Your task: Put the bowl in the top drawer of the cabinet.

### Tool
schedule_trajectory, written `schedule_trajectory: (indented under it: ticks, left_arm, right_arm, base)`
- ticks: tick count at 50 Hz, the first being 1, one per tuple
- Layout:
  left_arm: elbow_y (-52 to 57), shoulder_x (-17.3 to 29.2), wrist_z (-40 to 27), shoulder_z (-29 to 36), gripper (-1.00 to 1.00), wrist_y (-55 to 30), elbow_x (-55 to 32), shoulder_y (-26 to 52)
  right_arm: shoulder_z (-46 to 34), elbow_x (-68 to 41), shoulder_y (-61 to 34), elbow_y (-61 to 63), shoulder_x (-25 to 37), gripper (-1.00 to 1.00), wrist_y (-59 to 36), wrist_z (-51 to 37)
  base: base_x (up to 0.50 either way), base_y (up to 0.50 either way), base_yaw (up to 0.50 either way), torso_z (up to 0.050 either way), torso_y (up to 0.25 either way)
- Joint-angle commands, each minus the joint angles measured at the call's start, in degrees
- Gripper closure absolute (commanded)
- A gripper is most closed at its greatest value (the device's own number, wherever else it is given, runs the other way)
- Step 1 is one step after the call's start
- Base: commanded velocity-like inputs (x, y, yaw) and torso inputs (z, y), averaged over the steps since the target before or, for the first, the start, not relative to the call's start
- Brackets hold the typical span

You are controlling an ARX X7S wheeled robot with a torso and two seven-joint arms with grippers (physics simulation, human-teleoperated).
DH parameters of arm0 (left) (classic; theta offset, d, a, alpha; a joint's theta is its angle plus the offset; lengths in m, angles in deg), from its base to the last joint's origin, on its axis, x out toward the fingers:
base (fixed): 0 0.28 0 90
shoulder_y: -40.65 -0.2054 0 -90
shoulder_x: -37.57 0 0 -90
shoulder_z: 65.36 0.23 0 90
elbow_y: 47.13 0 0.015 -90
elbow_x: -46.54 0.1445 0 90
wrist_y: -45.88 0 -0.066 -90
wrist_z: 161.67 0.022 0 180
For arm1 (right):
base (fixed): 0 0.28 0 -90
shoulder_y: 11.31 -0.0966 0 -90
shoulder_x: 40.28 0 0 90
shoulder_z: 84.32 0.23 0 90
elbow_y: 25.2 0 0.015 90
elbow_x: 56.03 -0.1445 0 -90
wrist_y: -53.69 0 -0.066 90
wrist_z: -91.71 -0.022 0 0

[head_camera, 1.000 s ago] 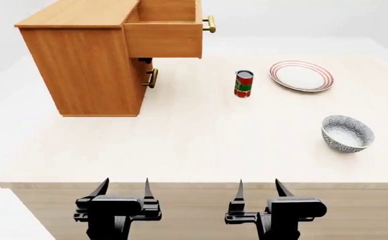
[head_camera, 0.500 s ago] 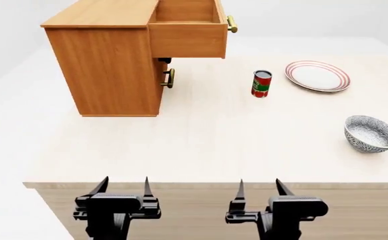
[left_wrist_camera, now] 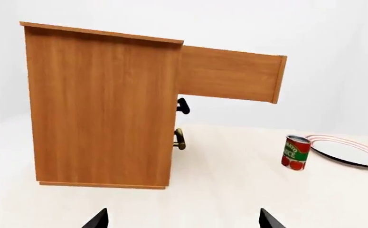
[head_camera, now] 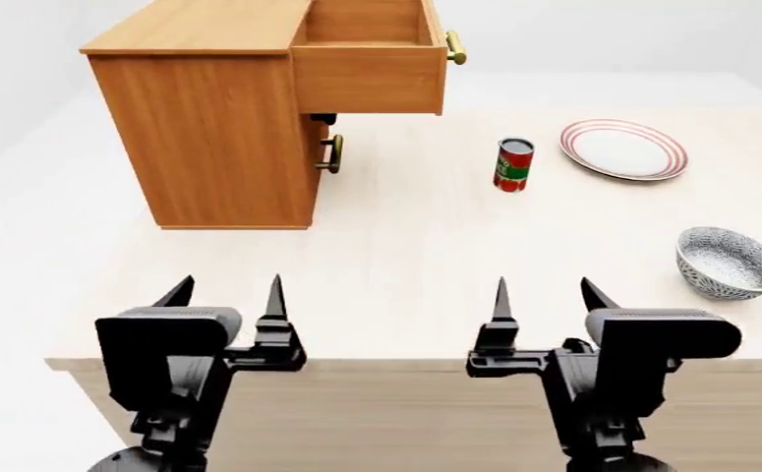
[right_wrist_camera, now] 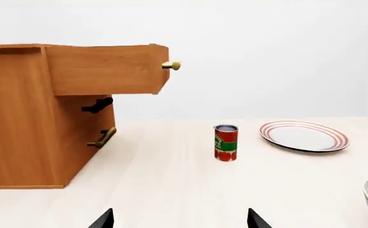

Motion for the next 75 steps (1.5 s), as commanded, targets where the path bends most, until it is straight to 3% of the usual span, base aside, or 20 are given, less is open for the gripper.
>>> schedule_trajectory:
  ticks: [1, 10, 14, 19, 26, 33, 46, 75]
  left_arm:
    - [11.54, 1.75, -3.93, -6.13, -1.00, -18.80, -11.07, 15.33]
    - [10.49, 4.11, -4.87, -8.89, -1.00, -30.66, -18.26, 32.06]
    - [8.57, 4.42, -5.08, -10.15, -1.00, -34.56, -21.01, 38.03]
    - [7.53, 3.62, -7.25, -12.68, -1.00, -41.55, -25.63, 46.04]
    - [2.93, 3.86, -7.60, -13.27, -1.00, -46.22, -28.62, 55.10]
    - [-2.46, 5.06, -6.86, -11.42, -1.00, -46.93, -28.27, 62.02]
    - [-3.05, 5.27, -9.98, -14.55, -1.00, -51.77, -31.65, 70.82]
    - [-6.71, 7.47, -8.73, -10.71, -1.00, -47.18, -30.63, 74.48]
  right_arm:
    - [10.49, -14.26, -16.40, 19.62, 2.23, -1.00, -30.14, -2.10]
    - [18.19, -25.41, -42.32, 19.27, 2.45, -1.00, -52.58, -2.65]
    - [17.15, -30.96, -48.36, 15.00, 6.05, -1.00, -53.44, -5.85]
    - [15.84, -48.85, -57.30, 6.71, 11.39, -1.00, -53.36, -18.18]
    - [11.51, -52.63, -65.64, -0.51, 14.28, -1.00, -51.94, -20.27]
    - [9.72, -54.82, -71.53, -5.93, 14.97, -1.00, -52.32, -21.89]
    - [2.76, -51.46, -78.21, -10.91, 17.76, -1.00, -47.64, -17.73]
    - [-2.66, -50.55, -84.04, -13.73, 19.73, -1.00, -45.28, -16.51]
  base:
    - [0.00, 0.00, 0.00, 0.000, 0.000]
    - [0.00, 0.00, 0.00, 0.000, 0.000]
    - [0.00, 0.00, 0.00, 0.000, 0.000]
    - [0.12, 0.00, 0.00, 0.000, 0.000]
    - [0.24, 0.00, 0.00, 0.000, 0.000]
    - [0.27, 0.00, 0.00, 0.000, 0.000]
    - [0.28, 0.00, 0.00, 0.000, 0.000]
    - [0.29, 0.00, 0.00, 0.000, 0.000]
